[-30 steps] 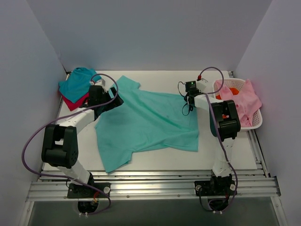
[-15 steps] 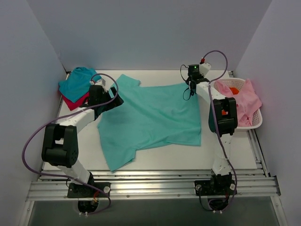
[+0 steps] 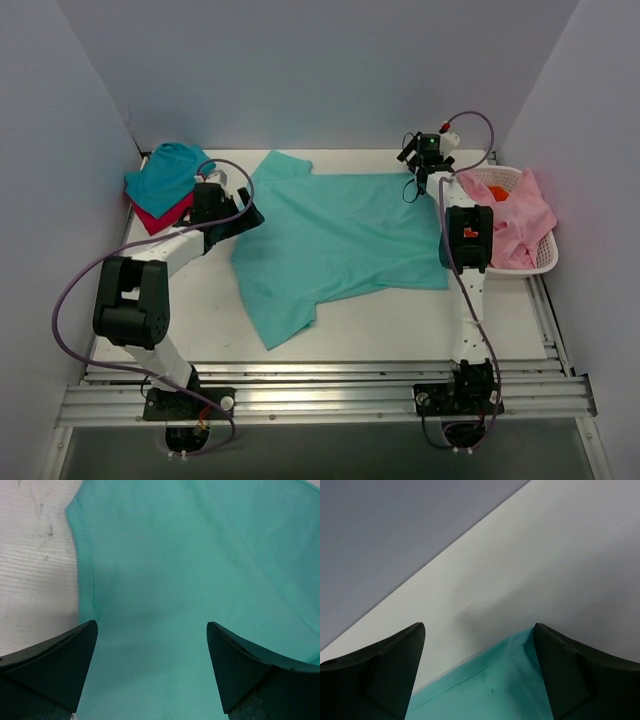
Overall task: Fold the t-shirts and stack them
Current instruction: Flatten the tshirt out
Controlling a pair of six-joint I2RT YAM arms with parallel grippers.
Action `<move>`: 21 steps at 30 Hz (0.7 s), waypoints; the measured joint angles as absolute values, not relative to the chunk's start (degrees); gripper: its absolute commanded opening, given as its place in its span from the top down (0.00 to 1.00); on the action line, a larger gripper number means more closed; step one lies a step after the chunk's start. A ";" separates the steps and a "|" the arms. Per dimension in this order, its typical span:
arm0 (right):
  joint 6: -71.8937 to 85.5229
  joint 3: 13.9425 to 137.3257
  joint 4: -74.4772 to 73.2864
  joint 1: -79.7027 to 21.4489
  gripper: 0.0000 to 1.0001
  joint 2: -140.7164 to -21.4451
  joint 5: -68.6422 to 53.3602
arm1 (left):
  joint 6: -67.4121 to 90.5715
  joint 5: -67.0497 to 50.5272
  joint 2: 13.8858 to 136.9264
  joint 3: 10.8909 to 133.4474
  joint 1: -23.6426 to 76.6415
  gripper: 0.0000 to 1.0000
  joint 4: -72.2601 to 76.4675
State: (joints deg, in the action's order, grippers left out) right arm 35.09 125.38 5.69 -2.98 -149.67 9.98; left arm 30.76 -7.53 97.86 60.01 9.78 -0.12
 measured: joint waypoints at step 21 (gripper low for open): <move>39.77 54.24 11.55 -22.63 0.15 -69.23 28.88 | 37.08 9.85 54.65 39.70 33.71 0.07 -8.54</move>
